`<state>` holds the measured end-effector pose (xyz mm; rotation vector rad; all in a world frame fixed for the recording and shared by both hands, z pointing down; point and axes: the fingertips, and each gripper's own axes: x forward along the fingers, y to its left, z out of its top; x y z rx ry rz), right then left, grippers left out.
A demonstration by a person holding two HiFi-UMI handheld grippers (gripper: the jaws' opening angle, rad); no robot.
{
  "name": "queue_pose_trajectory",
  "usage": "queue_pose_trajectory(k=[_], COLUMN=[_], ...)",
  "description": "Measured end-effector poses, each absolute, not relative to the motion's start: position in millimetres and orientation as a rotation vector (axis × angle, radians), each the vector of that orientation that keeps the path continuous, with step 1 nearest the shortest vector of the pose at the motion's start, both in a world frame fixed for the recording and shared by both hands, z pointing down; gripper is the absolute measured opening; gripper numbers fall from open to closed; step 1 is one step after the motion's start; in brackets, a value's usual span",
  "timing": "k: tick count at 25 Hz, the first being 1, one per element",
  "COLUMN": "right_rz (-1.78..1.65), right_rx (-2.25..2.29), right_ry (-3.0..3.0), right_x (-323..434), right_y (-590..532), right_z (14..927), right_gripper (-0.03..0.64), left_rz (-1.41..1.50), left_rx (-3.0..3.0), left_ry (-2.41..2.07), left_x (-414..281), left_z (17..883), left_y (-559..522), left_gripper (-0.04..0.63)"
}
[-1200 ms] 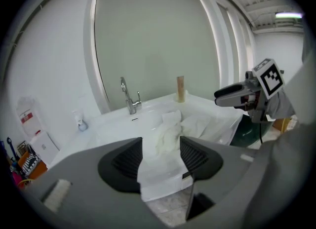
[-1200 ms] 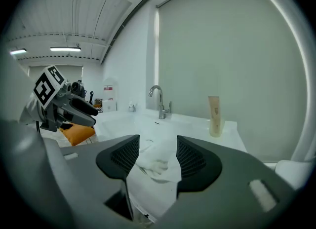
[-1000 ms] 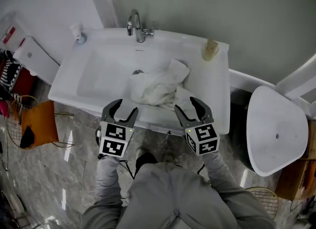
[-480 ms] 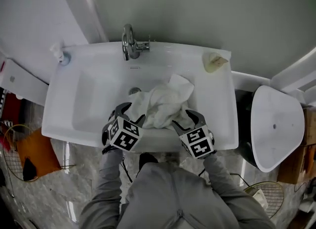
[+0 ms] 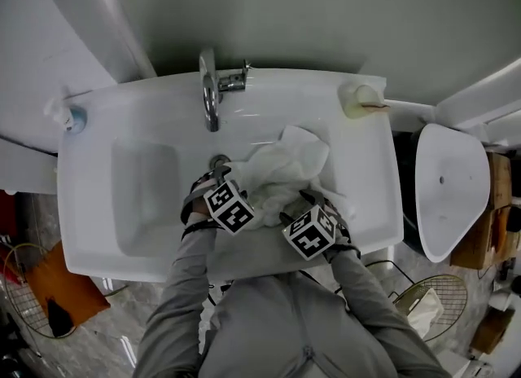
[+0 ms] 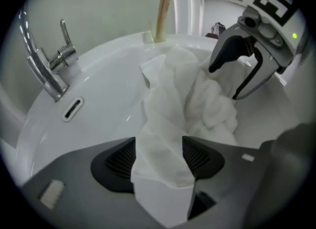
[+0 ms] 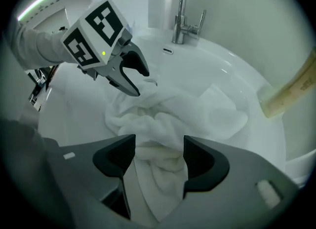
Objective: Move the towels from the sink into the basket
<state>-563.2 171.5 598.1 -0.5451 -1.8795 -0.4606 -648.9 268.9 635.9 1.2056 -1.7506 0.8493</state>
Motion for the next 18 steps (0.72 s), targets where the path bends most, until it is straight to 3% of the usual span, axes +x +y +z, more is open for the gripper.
queue_pose_trajectory(k=[18], right_rz=[-0.464], right_rx=[-0.434], right_ry=[-1.584], right_x=[-561.5], right_y=[159.0], right_z=[671.8], right_gripper=[0.284], left_rz=[0.796], left_rx=[1.487], left_ry=[-1.473], left_x=[-643.8], left_z=[680.8], left_y=[233.3], left_gripper=[0.334])
